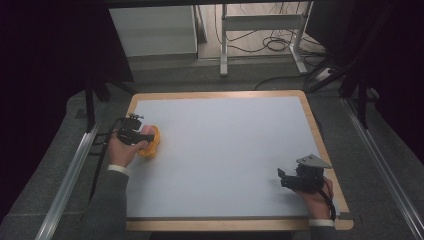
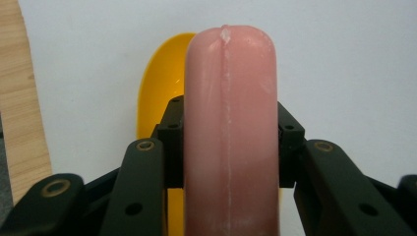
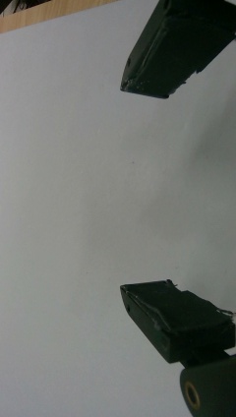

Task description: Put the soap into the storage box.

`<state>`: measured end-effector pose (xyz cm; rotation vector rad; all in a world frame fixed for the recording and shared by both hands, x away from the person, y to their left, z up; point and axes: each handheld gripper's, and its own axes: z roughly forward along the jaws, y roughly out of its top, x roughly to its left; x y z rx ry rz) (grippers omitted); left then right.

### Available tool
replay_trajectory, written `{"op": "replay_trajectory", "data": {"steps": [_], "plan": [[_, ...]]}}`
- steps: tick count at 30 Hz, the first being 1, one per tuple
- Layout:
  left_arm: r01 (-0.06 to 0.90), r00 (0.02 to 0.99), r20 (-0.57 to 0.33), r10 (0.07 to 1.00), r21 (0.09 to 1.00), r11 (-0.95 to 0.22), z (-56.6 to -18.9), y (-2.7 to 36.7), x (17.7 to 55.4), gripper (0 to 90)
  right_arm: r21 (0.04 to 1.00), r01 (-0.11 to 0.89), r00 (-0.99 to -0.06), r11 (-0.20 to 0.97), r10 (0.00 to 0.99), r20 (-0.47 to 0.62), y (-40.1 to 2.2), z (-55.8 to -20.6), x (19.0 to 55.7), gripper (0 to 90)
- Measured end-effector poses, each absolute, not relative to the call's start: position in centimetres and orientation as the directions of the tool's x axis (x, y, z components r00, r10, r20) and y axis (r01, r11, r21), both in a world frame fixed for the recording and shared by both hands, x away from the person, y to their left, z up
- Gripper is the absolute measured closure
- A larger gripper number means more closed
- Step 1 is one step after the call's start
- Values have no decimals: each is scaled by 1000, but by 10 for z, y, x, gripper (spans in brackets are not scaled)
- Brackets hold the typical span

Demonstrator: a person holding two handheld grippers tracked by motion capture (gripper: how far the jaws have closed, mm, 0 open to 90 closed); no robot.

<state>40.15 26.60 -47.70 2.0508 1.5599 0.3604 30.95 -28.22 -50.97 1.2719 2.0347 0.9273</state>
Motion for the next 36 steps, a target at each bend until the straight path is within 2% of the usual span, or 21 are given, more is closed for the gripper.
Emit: {"op": "replay_trajectory", "data": {"steps": [13, 18, 25, 36], "plan": [[818, 273, -104, 956, 548, -174, -488, 267, 404, 587, 787, 529, -394, 318, 913, -104, -282, -511, 310, 70], [798, 277, -108, 955, 579, -166, -480, 268, 399, 386, 787, 529, -393, 318, 913, -105, -282, -511, 310, 70], [775, 302, -113, 947, 607, -175, -473, 267, 391, 311, 786, 530, -395, 320, 913, -105, -281, -512, 310, 70], [748, 328, -107, 939, 636, -189, -468, 261, 368, 259, 785, 529, -395, 321, 912, -106, -280, -512, 310, 70]]}}
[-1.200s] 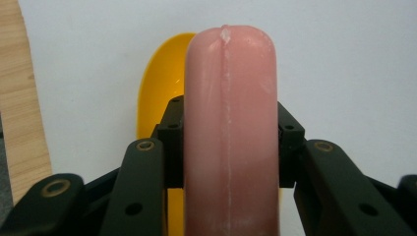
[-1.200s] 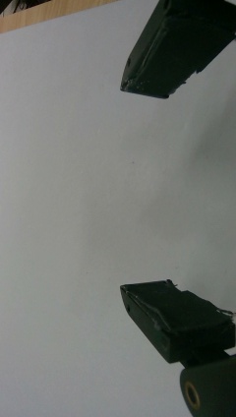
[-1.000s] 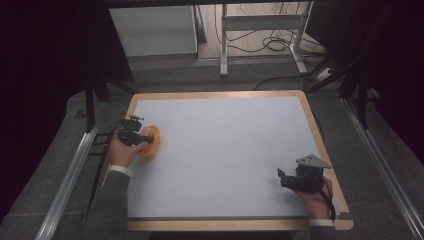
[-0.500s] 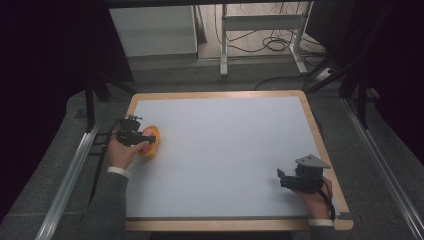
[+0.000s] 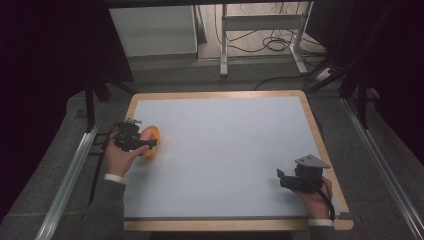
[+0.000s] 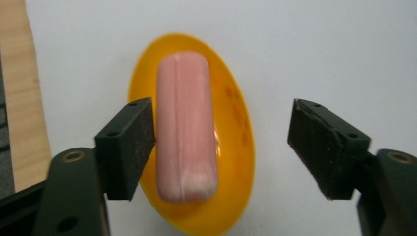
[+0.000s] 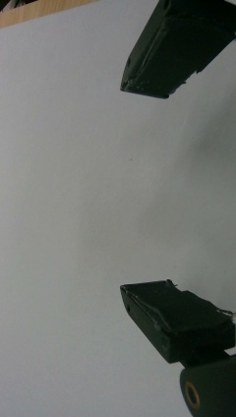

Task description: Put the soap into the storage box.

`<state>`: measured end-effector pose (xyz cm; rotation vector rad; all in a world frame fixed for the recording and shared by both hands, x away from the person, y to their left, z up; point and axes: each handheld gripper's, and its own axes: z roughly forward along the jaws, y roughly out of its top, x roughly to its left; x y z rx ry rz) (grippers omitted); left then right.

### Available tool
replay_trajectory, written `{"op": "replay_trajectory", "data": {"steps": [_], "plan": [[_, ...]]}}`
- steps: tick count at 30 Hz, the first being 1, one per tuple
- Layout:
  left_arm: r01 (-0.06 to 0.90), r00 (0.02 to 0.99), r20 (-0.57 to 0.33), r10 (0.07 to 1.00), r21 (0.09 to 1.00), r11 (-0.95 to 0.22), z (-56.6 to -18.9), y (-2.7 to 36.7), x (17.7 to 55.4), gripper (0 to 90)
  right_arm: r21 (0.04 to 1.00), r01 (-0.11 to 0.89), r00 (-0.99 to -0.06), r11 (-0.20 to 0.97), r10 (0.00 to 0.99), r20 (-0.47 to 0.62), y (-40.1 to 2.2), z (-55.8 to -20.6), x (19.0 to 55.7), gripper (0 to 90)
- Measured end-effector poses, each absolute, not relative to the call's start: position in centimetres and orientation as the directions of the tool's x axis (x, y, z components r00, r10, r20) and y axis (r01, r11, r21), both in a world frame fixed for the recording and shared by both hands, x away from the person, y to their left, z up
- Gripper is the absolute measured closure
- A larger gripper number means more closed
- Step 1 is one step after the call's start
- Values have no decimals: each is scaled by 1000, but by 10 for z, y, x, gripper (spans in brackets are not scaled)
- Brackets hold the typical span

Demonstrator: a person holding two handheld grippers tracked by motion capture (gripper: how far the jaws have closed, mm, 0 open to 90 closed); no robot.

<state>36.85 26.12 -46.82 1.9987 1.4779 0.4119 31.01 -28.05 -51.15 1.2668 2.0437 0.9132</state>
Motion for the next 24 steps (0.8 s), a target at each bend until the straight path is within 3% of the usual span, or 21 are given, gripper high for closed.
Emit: {"op": "replay_trajectory", "data": {"steps": [10, 17, 24], "plan": [[685, 359, -64, 931, 696, -216, -458, 257, 334, 254, 789, 526, -390, 317, 915, -108, -281, -510, 309, 70], [651, 457, -101, 884, 715, -255, -463, 244, 313, 254, 791, 526, -382, 313, 918, -109, -281, -509, 308, 70], [639, 497, -116, 860, 719, -272, -473, 236, 302, 256, 788, 527, -383, 318, 917, -113, -280, -510, 309, 69]]}}
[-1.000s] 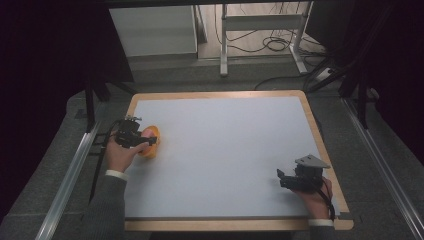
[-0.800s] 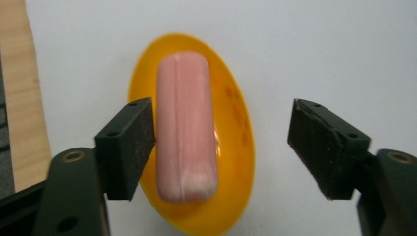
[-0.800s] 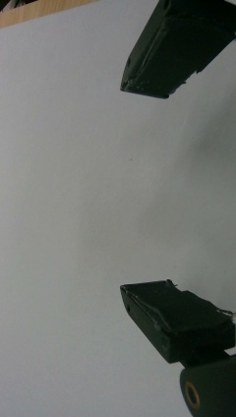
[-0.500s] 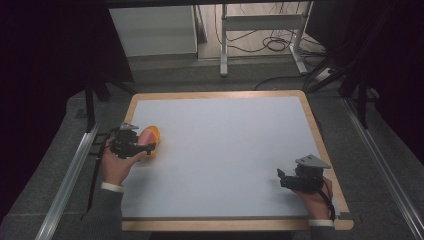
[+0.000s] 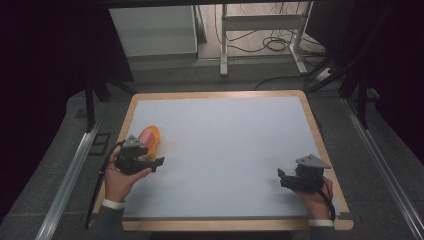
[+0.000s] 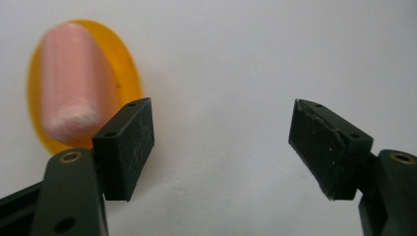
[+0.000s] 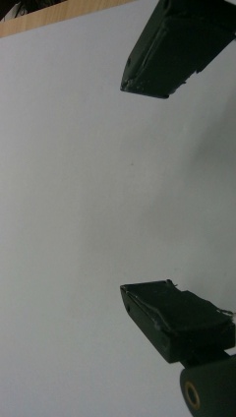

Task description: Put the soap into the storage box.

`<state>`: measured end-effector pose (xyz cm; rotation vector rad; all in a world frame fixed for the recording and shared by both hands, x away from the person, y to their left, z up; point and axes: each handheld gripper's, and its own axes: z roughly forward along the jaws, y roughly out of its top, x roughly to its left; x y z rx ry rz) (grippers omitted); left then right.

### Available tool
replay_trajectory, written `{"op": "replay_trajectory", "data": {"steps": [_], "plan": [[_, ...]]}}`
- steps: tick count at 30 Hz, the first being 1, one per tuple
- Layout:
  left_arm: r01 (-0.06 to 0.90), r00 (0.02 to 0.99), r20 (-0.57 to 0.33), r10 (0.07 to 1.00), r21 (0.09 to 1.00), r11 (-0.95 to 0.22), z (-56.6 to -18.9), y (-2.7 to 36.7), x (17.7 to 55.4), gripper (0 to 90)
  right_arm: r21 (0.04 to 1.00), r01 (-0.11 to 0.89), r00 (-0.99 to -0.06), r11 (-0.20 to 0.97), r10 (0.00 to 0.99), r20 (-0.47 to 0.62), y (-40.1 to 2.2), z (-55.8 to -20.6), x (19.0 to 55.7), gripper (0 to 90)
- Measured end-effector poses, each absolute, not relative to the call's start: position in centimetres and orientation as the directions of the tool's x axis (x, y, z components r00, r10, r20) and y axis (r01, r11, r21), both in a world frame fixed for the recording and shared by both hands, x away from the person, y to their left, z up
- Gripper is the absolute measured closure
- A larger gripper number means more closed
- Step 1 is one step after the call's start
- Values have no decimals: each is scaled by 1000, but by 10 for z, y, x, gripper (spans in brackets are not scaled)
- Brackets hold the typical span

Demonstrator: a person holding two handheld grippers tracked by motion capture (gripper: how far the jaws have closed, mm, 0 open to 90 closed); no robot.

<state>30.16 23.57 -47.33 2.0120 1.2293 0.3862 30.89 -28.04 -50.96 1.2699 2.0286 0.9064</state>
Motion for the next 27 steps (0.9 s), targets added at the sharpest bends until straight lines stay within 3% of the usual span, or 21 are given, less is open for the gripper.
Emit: {"op": "replay_trajectory", "data": {"steps": [14, 27], "plan": [[659, 529, -164, 832, 698, -281, -512, 217, 292, 255, 787, 527, -386, 320, 915, -114, -279, -510, 309, 70], [639, 547, -135, 826, 705, -307, -512, 214, 284, 247, 798, 510, -395, 322, 911, -115, -279, -507, 308, 70]]}}
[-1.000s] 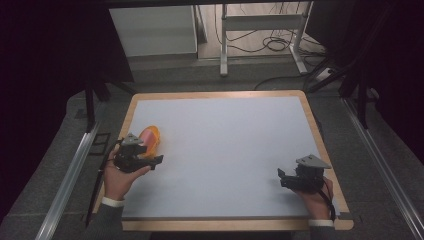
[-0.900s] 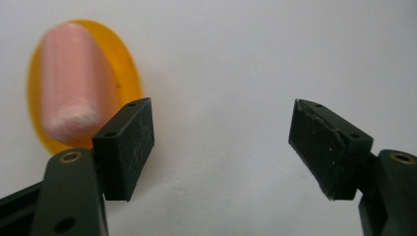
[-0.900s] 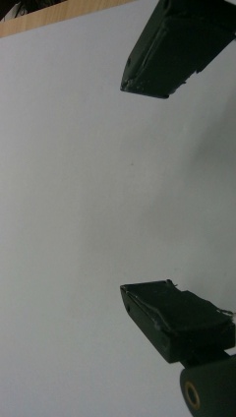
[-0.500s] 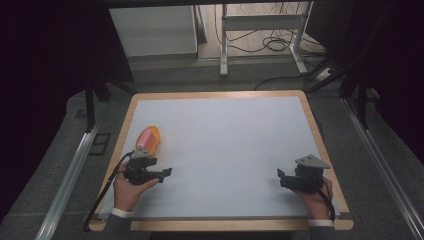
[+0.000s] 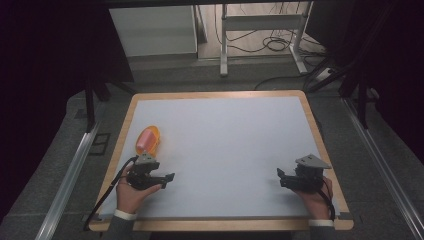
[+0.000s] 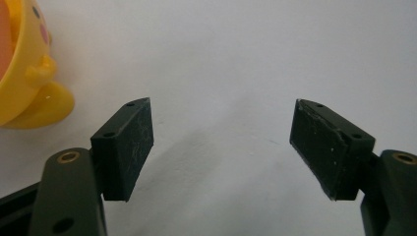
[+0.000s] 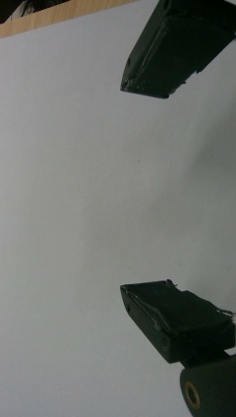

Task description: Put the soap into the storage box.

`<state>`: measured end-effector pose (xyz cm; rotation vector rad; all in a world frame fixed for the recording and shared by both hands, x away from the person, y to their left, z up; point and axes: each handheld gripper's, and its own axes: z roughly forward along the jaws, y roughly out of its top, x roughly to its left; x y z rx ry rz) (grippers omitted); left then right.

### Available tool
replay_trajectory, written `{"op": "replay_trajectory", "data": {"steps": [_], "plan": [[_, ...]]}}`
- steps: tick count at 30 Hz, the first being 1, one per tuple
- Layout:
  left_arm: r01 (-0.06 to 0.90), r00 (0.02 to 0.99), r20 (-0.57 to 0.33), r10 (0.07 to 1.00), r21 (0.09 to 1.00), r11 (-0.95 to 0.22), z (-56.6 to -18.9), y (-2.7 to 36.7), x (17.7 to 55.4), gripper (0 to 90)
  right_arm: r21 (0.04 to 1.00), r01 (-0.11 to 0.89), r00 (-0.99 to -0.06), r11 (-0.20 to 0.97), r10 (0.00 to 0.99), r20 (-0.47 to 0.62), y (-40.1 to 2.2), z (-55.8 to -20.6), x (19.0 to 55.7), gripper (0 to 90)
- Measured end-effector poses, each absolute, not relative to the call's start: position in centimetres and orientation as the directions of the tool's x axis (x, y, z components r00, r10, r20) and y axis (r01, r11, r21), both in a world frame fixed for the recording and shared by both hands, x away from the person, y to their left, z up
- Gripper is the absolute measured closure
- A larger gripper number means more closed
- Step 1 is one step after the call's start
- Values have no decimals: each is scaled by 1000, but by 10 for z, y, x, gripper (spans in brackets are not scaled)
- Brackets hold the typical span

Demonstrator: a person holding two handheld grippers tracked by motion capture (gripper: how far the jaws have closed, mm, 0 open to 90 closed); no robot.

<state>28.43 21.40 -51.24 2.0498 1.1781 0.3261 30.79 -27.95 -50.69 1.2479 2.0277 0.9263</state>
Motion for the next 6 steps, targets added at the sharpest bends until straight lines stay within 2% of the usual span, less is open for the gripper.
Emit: {"op": "replay_trajectory", "data": {"steps": [6], "plan": [[633, 557, -124, 821, 703, -323, -513, 214, 284, 242, 803, 503, -394, 321, 912, -119, -279, -506, 308, 70]]}}
